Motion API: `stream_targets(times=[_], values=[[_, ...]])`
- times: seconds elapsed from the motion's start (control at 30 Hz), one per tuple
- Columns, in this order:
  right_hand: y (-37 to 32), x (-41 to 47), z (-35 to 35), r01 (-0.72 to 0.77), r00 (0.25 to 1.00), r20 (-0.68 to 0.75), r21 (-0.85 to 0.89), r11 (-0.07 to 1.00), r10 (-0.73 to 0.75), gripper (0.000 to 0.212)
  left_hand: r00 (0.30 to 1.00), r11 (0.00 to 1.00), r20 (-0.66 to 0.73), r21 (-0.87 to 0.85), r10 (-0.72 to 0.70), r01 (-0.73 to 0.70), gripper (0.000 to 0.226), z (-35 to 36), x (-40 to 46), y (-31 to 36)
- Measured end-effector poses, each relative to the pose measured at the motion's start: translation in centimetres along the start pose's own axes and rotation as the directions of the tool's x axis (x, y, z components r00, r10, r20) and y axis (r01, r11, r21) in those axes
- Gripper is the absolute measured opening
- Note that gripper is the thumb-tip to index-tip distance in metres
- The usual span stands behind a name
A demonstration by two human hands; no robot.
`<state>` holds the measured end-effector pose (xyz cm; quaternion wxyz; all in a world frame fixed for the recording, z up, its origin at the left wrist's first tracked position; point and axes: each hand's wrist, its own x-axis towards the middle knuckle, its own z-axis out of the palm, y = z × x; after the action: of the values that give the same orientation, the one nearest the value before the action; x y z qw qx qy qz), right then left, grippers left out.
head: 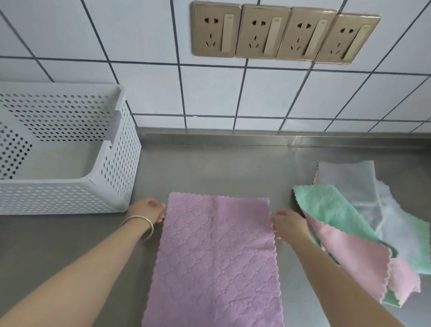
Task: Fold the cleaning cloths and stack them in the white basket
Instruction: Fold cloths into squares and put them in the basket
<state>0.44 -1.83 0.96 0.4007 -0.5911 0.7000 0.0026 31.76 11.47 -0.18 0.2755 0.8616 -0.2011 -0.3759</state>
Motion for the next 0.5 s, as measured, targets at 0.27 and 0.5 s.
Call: stream_targets(times=[0.27,0.5], values=[[-2.6,3.5,2.5,-0.071,0.992,-0.112,-0.078,0.994,0.062,0.033,0.987,0.930,-0.144,0.366,0.066,-0.009,0.026,2.6,3.4,2.5],[-2.7,3.8,3.3,-0.063,0.982,-0.183,-0.139,0.988,0.037,0.030,0.965,0.921,-0.234,0.388,0.120,-0.020,0.024,3.0,4.2,2.0]])
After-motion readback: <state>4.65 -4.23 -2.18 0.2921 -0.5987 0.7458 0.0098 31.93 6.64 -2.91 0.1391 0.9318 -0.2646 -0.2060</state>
